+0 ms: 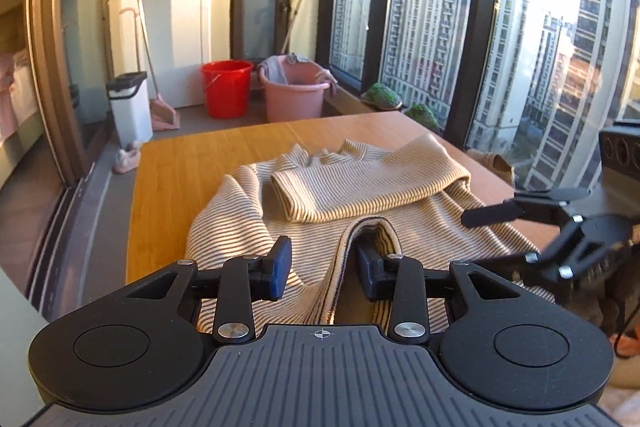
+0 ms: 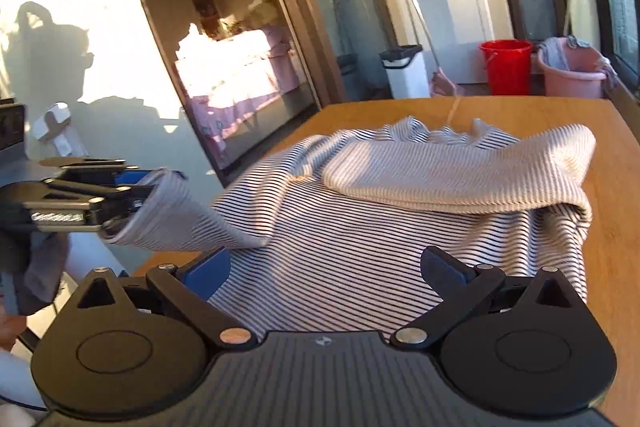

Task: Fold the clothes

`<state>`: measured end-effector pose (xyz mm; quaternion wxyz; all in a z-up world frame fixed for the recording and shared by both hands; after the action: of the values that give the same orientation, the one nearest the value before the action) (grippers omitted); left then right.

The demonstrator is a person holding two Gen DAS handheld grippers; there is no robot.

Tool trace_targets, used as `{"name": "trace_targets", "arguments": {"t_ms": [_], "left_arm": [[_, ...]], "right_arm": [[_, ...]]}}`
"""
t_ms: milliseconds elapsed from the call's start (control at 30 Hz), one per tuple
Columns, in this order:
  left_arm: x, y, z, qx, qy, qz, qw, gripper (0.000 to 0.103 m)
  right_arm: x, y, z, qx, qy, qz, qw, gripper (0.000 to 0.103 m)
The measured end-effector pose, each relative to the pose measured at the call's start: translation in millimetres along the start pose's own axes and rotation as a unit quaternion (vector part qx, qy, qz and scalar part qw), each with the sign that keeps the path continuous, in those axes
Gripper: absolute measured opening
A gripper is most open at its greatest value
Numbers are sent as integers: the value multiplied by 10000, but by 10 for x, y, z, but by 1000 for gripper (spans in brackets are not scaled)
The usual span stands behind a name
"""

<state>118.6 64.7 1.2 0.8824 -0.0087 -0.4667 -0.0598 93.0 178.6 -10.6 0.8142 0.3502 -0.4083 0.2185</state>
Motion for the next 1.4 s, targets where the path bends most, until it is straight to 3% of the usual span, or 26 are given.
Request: {"name": "trace_targets", "arguments": {"t_ms": [200,333,400,433,467,500,533,567,633,733,767,833,933,1100,1200,1300,1400], "left_arm": [[389,-156,-12,-714,-48,840,9939,39],[861,-365,62,-841,-581,692,9924,43],[906,-399,106,-805,-711,640,9922,66],[896,-407,125,-753,-754,600,9925,89],[886,-415,145,-701,-797,560,9928,103],[851,-415,152,-633,-792,521,9935,103],[747,-393,123,-519,-654,485,9953,103],[644,-371,96,-405,-515,448,9968,103],[464,-277,31,-157,-238,471,9985,103],[306,-85,-34,186,53,655,9977,103],[276,-25,-54,274,118,729,9969,103],[255,47,-69,330,139,840,9958,103],[303,129,-42,346,-16,978,9946,103],[345,88,46,183,-237,976,9948,103],[202,-111,-49,-184,8,751,9970,103],[-64,-424,-214,-612,438,430,9962,103],[-381,-680,-390,-844,929,146,9920,103]], "right_arm": [[99,587,-39,632,-66,685,9956,97],[92,355,5,286,-80,366,9989,97],[66,235,68,154,-141,130,9997,97],[43,187,96,129,-160,-6,9998,97],[20,140,125,103,-178,-142,9997,97],[-18,118,125,113,-155,-263,9995,95],[-70,126,101,183,-82,-343,9992,84],[-141,173,46,316,79,-356,9988,62],[-280,305,-88,604,450,-281,9968,48],[-439,536,-277,829,863,164,9927,49],[-484,591,-331,839,982,323,9911,53],[-536,671,-417,729,1131,688,9885,52],[-475,695,-464,311,1095,1208,9861,8],[149,299,8,-618,211,1193,9907,6],[377,-74,356,-1480,-161,1053,9832,6],[350,-463,572,-1923,-182,419,9803,9],[182,-699,705,-1827,-234,-465,9818,35]]}}
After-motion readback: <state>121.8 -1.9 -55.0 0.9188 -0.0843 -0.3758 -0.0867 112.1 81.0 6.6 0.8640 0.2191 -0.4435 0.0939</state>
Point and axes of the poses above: each gripper's, at about its wrist camera, not at the fingertips, and z roughly against the way its jaws point, y to its left, x to its top, the point moved 9 cm from there along -z, roughly the way its jaws point, and after that the axes turned 15 degrees about x, right-handed, at the moved point
